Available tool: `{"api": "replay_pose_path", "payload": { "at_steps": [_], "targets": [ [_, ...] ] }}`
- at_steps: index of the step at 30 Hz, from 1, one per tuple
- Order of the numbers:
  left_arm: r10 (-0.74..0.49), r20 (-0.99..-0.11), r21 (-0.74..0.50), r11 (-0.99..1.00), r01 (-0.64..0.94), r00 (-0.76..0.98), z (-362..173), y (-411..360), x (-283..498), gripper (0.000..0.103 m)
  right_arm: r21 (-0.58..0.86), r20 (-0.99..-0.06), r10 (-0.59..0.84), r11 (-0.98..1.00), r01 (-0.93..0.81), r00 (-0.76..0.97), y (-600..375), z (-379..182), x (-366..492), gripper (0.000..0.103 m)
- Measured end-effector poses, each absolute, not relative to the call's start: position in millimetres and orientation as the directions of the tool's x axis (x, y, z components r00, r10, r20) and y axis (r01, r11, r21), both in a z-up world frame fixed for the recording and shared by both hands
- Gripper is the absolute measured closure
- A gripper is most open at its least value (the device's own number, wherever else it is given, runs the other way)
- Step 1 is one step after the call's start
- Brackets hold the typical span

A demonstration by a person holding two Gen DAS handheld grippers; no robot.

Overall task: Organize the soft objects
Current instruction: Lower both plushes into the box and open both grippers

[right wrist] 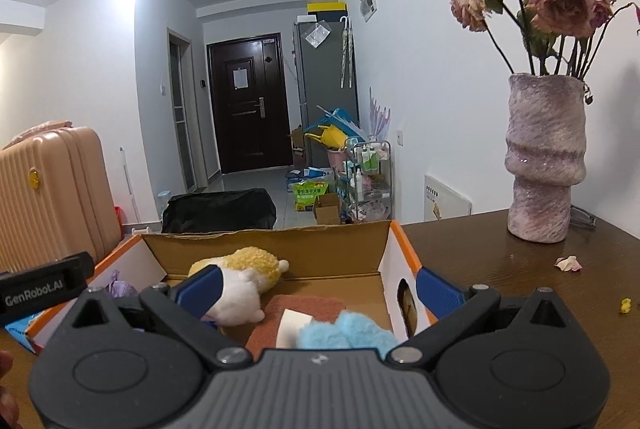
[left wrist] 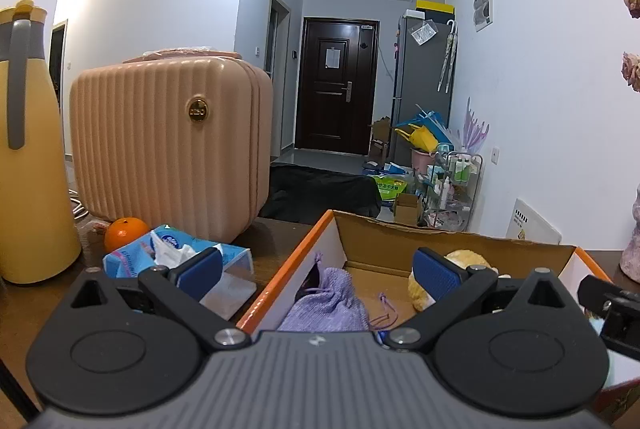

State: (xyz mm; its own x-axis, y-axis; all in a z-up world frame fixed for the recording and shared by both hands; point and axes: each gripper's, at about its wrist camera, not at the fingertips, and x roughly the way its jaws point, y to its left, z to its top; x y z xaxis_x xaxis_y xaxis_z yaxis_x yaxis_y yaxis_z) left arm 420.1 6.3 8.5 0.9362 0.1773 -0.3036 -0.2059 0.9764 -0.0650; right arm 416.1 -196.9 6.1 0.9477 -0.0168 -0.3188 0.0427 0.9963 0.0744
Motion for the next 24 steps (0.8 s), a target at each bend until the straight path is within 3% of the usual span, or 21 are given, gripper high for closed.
{"api": "replay_pose_path", "payload": {
  "at_steps": [24],
  "targets": [
    [0.193, -0.312, -0.029, 0.977, -0.213, 0.93, 6, 23, 358, 0.0, 0.035, -0.262, -0.044, 0.998, 0.055, 0.964, -207, 8, 340, 0.0]
  ]
}}
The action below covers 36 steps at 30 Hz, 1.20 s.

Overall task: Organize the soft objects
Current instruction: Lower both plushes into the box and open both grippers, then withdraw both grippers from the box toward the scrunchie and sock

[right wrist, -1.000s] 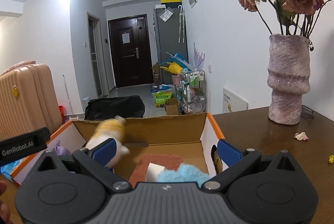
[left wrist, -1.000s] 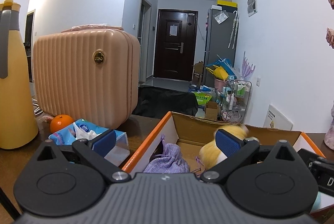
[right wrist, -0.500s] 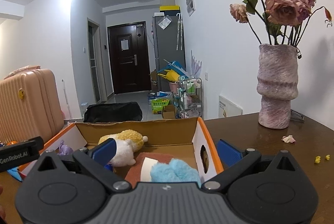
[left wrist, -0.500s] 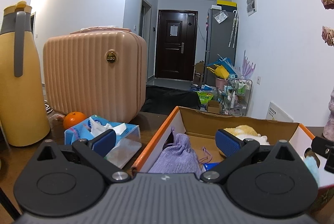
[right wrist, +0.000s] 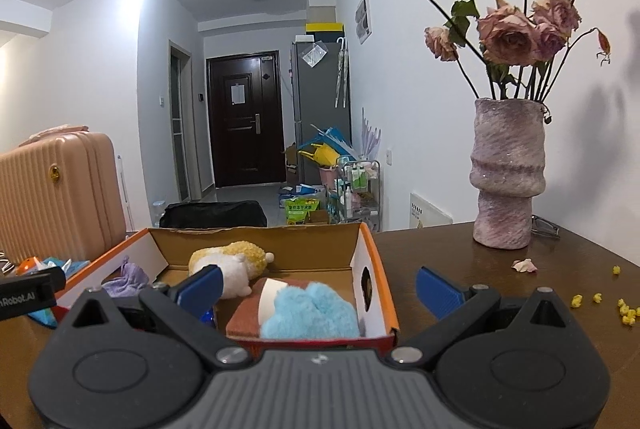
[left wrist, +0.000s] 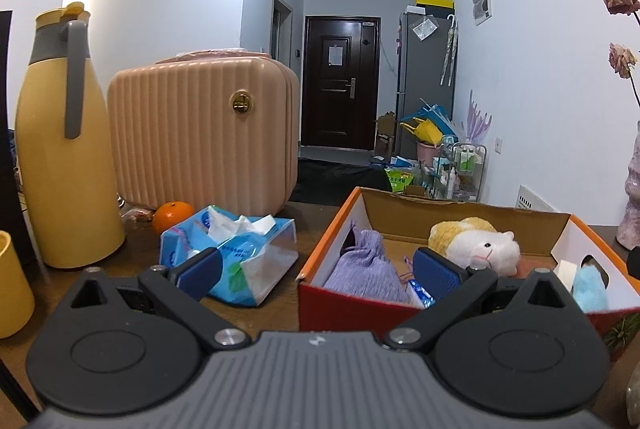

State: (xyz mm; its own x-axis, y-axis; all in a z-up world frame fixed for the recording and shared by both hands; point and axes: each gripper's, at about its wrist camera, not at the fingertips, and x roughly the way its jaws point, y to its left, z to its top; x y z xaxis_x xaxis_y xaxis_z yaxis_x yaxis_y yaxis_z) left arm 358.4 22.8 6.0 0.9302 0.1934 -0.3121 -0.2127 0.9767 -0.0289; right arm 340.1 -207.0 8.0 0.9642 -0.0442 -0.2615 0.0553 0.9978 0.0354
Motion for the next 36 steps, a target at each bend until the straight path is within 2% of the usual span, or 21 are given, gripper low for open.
{"api": "replay_pose_path", "payload": {
  "at_steps": [18, 36],
  "targets": [
    [0.18, -0.328, -0.017, 0.98, -0.196, 0.927, 3, 31, 305, 0.0, -0.023, -0.239, -0.03, 0.999, 0.026, 0.971, -207, -1, 279, 0.0],
    [0.122, -0.361, -0.028, 0.99, -0.142, 0.924, -1, 40, 257, 0.0, -0.005, -0.251, -0.016, 1.0, 0.015, 0.968, -229, -8, 229, 0.0]
  ]
}}
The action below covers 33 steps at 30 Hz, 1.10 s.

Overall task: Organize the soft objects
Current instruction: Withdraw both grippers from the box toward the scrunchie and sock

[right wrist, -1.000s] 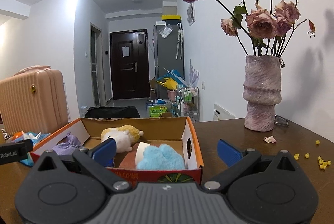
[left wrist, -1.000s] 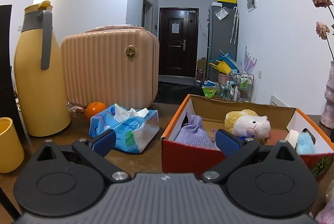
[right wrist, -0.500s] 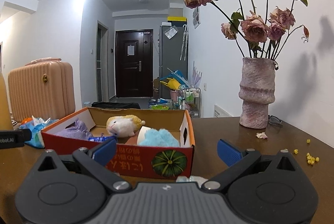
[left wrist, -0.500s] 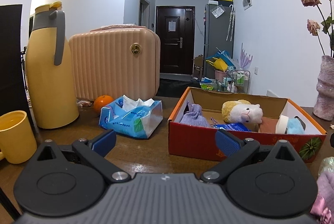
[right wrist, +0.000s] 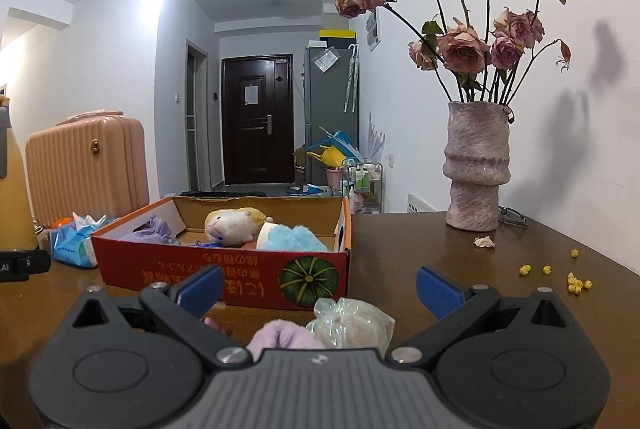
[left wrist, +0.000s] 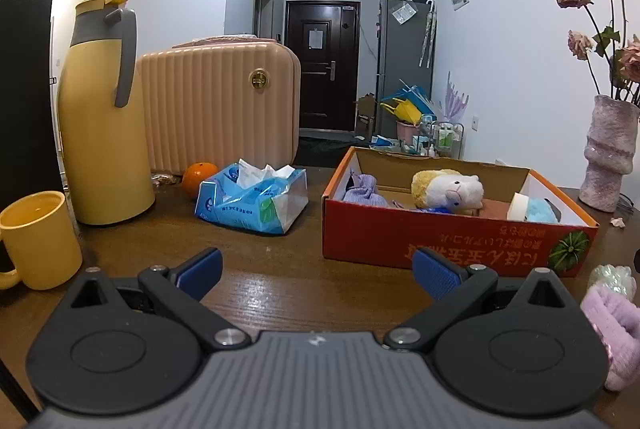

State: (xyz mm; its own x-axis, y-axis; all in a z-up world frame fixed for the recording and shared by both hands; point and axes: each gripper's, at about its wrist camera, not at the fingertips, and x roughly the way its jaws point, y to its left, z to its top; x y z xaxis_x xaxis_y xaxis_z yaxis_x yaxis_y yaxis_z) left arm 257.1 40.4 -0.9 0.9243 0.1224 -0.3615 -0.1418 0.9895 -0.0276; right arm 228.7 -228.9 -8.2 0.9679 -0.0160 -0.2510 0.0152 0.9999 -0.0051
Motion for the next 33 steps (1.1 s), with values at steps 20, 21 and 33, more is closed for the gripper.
{"api": "replay_pose_path", "payload": {
  "at_steps": [20, 21, 33],
  "targets": [
    [0.072, -0.374, -0.037, 0.995, -0.092, 0.925, -3, 39, 236, 0.0, -0.009, -0.26, 0.025, 1.0, -0.028, 0.965, -228, -10, 216, 0.0],
    [0.069, -0.374, -0.039, 0.995, -0.09, 0.925, -3, 39, 236, 0.0, -0.01, -0.259, 0.026, 1.0, -0.029, 0.965, -228, -10, 216, 0.0],
    [0.055, -0.368, -0.048, 0.996, -0.078, 0.928, -1, 39, 234, 0.0, -0.024, -0.257, 0.041, 0.999, -0.048, 0.966, -223, -11, 213, 0.0]
  ]
}}
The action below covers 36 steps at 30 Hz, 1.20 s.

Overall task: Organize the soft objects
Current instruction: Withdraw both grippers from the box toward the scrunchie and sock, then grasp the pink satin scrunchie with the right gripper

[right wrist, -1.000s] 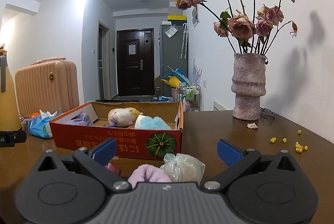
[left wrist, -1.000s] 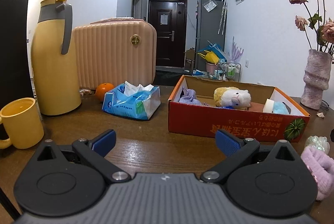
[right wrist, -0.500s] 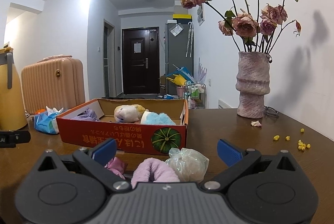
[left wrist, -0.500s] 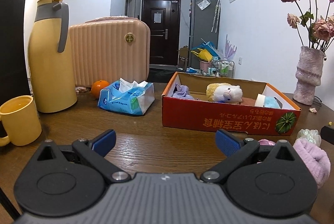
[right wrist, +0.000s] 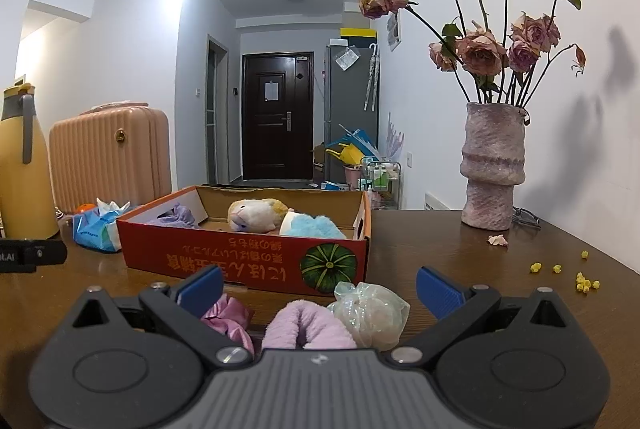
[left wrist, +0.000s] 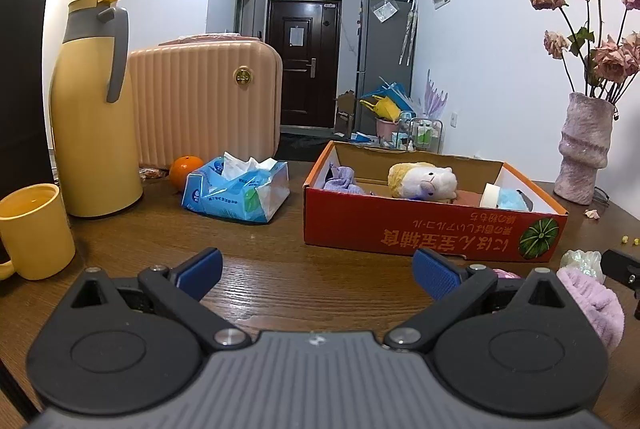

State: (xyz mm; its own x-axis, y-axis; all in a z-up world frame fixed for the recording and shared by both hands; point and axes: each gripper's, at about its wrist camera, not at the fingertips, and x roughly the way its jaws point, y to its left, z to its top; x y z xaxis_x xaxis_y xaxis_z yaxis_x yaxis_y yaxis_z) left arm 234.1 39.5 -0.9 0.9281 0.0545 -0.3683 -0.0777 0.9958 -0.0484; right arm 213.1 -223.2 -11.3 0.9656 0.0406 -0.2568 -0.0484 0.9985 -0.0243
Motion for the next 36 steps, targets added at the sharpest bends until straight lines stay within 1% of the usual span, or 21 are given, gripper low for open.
{"api": "replay_pose_path", "payload": {
  "at_steps": [9, 14, 17, 22, 24, 25, 26, 27, 32, 34, 35, 36],
  "targets": [
    [-0.002, -0.379, -0.058, 0.998, -0.021, 0.926, -1, 37, 230, 0.0, -0.043, -0.277, 0.074, 0.995, -0.09, 0.958, -213, -16, 214, 0.0],
    [-0.017, -0.383, -0.041, 0.999, 0.002, 0.924, -3, 36, 228, 0.0, -0.094, -0.301, 0.122, 0.983, -0.157, 0.946, -195, -23, 216, 0.0],
    [-0.011, -0.386, -0.036, 0.999, -0.003, 0.923, -4, 41, 229, 0.0, -0.111, -0.325, 0.159, 0.973, -0.204, 0.932, -183, -26, 219, 0.003],
    [0.005, -0.397, -0.034, 0.999, -0.021, 0.918, -5, 53, 231, 0.0, -0.128, -0.381, 0.178, 0.962, -0.242, 0.908, -165, -33, 232, 0.012],
    [0.01, -0.401, -0.033, 0.999, -0.025, 0.916, -6, 58, 232, 0.0, -0.132, -0.413, 0.179, 0.958, -0.253, 0.893, -158, -37, 239, 0.027],
    [0.012, -0.403, -0.032, 0.999, -0.027, 0.915, -6, 59, 232, 0.0, -0.128, -0.43, 0.181, 0.958, -0.258, 0.884, -156, -38, 243, 0.03],
    [0.014, -0.405, -0.031, 0.999, -0.029, 0.914, -6, 61, 233, 0.0, -0.122, -0.446, 0.181, 0.958, -0.26, 0.876, -154, -40, 246, 0.038],
    [0.016, -0.409, -0.029, 0.999, -0.031, 0.912, -7, 63, 233, 0.0, -0.117, -0.461, 0.182, 0.958, -0.262, 0.869, -152, -41, 250, 0.042],
    [0.014, -0.417, -0.031, 0.999, -0.03, 0.909, -7, 68, 234, 0.0, -0.093, -0.503, 0.171, 0.964, -0.249, 0.847, -147, -45, 265, 0.048],
    [0.01, -0.418, -0.033, 0.999, -0.027, 0.908, -8, 67, 234, 0.0, -0.083, -0.532, 0.164, 0.966, -0.244, 0.831, -146, -48, 272, 0.055],
    [0.008, -0.417, -0.032, 0.999, -0.023, 0.909, -8, 67, 234, 0.0, -0.071, -0.556, 0.163, 0.968, -0.242, 0.815, -146, -50, 278, 0.062],
    [0.007, -0.417, -0.03, 0.999, -0.021, 0.909, -8, 66, 234, 0.0, -0.052, -0.573, 0.17, 0.969, -0.243, 0.802, -148, -51, 281, 0.063]
  ]
}}
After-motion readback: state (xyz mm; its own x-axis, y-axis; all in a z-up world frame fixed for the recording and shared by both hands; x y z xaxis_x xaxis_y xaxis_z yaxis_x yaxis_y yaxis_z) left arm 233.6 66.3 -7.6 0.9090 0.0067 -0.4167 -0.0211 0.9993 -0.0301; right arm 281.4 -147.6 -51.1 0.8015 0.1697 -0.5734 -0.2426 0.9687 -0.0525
